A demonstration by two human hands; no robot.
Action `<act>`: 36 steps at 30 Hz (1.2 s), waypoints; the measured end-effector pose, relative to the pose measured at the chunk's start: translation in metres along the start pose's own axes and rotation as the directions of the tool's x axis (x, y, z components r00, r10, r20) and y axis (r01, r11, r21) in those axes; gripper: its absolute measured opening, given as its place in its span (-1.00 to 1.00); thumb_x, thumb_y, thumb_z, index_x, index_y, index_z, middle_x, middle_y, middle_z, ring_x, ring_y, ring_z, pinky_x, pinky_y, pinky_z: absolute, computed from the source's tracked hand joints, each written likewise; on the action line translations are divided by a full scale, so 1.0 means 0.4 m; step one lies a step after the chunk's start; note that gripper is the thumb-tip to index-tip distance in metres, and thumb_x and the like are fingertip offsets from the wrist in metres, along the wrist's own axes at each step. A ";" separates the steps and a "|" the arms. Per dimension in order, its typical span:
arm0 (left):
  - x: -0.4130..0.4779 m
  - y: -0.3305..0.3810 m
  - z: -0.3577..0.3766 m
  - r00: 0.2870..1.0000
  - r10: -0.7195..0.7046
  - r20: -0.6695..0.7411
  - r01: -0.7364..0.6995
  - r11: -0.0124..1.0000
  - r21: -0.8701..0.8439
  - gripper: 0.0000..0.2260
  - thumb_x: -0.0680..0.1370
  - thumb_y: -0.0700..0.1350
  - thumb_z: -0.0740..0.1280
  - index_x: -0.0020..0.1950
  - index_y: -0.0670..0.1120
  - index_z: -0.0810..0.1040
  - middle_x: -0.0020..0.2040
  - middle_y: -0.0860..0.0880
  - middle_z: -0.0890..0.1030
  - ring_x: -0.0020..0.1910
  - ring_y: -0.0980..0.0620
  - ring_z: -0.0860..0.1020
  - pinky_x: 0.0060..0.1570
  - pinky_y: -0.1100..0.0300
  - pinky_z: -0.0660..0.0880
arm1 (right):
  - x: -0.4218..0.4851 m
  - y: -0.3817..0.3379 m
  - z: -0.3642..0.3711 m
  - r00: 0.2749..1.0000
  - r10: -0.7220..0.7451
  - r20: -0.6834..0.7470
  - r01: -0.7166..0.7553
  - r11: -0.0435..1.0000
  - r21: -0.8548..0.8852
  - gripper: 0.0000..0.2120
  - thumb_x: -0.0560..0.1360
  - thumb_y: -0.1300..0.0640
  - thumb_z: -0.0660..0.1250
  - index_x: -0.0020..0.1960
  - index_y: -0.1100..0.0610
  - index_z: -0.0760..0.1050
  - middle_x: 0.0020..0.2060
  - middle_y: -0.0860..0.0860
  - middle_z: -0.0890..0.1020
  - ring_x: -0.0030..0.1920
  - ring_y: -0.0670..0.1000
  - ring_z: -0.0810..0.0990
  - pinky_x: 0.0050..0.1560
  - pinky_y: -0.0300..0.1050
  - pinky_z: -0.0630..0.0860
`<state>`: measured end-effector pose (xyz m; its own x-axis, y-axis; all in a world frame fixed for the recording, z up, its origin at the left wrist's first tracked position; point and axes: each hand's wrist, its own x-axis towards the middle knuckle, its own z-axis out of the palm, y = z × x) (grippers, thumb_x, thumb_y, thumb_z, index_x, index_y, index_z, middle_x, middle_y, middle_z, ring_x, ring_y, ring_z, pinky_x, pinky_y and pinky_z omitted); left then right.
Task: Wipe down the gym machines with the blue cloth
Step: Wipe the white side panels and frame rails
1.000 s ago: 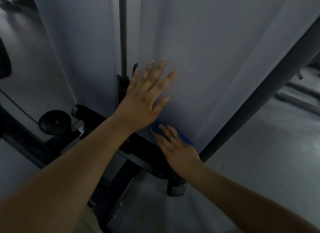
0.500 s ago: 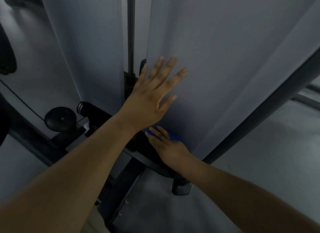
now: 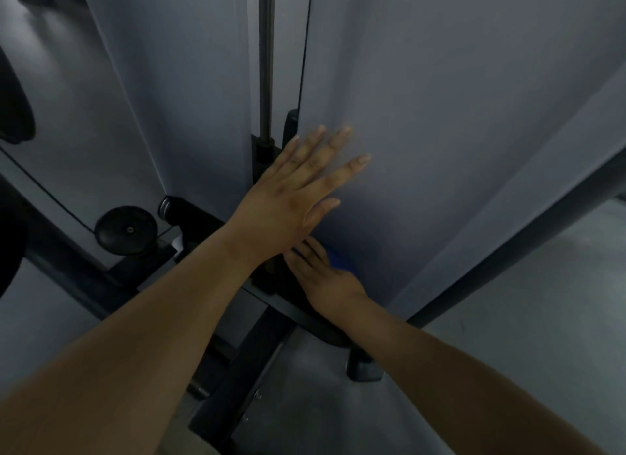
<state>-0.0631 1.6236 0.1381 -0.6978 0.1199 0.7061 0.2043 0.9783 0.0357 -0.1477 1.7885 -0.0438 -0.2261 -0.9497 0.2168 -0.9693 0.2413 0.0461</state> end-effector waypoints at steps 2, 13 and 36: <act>-0.011 -0.013 0.010 1.000 0.003 0.013 -0.003 1.000 0.013 -0.39 0.78 -0.02 0.34 0.77 0.04 0.14 0.78 -0.11 0.03 0.78 -0.21 0.02 0.69 -0.30 0.14 | -0.003 -0.010 0.035 0.974 -0.017 0.227 0.043 0.993 -0.110 -0.19 0.69 0.27 0.26 0.77 0.15 -0.16 0.72 0.10 -0.29 0.72 0.14 -0.21 0.25 -0.08 0.64; -0.027 -0.032 0.005 0.997 0.023 0.078 -0.028 0.998 0.061 -0.26 0.74 -0.05 0.41 0.79 0.11 0.03 0.79 -0.01 -0.10 0.78 -0.14 -0.10 0.71 -0.29 0.06 | 0.016 -0.048 0.106 0.886 0.041 0.463 -0.066 0.997 0.038 -0.27 0.80 0.20 0.05 0.73 0.06 -0.39 0.62 -0.05 -0.51 0.69 0.06 -0.41 0.60 0.00 0.32; -0.025 -0.034 0.021 0.997 0.029 0.069 -0.031 0.999 0.022 -0.25 0.73 -0.12 0.42 0.79 0.07 0.05 0.80 -0.12 0.01 0.78 -0.19 -0.09 0.71 -0.27 0.10 | -0.092 0.008 0.268 0.913 0.254 0.318 -0.269 0.963 0.001 -0.31 0.77 -0.27 -0.02 0.67 -0.19 -0.42 0.65 -0.36 -0.26 0.50 -0.38 -0.51 0.45 -0.57 0.06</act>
<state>-0.0647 1.6106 0.1248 -0.7373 0.1601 0.6564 0.2105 0.9776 -0.0020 -0.1527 1.8028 -0.1561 -0.4837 -0.8694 -0.1006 -0.8731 0.4874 -0.0144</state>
